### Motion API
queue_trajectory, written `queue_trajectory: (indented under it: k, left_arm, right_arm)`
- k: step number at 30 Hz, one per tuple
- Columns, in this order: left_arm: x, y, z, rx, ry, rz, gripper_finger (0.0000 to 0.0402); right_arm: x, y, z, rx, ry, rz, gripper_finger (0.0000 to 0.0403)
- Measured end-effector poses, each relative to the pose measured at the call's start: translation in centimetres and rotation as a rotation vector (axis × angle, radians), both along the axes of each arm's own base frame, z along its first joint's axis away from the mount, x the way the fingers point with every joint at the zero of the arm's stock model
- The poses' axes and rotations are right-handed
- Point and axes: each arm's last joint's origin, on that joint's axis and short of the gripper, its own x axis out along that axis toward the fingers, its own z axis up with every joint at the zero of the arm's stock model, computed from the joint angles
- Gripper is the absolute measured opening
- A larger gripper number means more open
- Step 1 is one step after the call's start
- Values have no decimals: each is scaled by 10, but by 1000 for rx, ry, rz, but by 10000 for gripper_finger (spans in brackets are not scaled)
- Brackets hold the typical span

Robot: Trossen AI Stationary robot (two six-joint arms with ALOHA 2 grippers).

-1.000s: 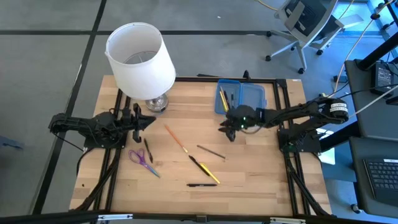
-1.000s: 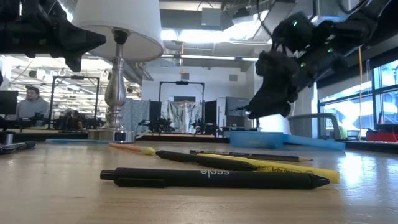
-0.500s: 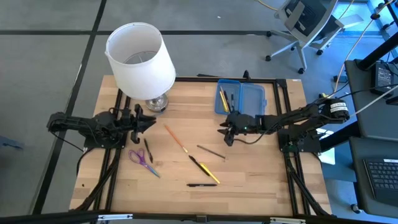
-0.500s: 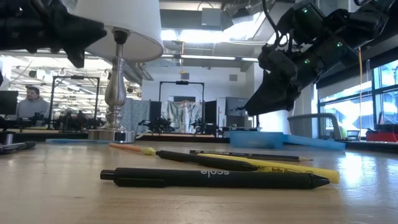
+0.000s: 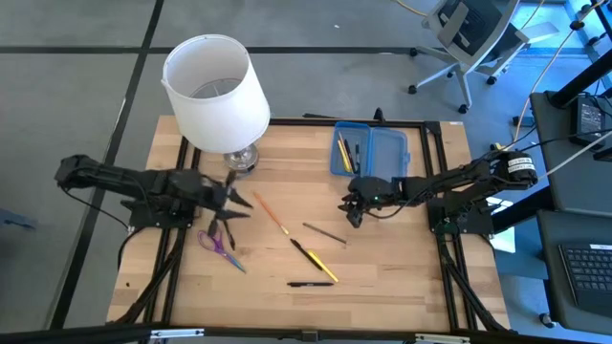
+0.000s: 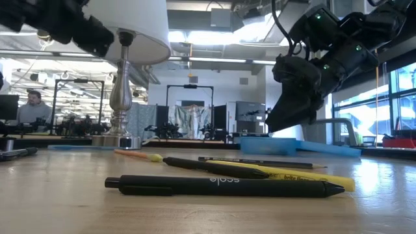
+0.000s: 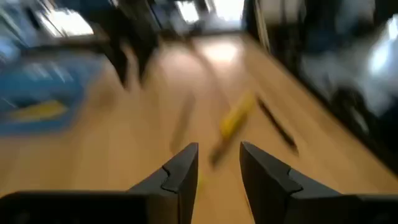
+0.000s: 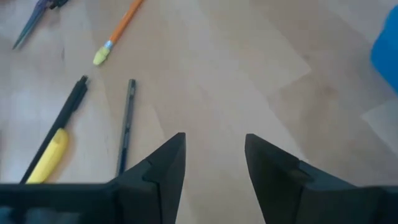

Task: Pick & place school supplies into a supply box
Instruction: Put the purple scissors into the blue supply box

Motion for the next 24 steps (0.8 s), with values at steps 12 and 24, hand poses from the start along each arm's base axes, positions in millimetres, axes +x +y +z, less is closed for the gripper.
queue_trajectory:
  k: [12,24]
  left_arm:
    - [25,-44,-10,273,799,-290,111]
    - [39,-62,-63,214,1199,-162,109]
  right_arm:
    - [-3,0,-3,18,40,-14,170]
    - [-4,0,-4,14,53,-11,170]
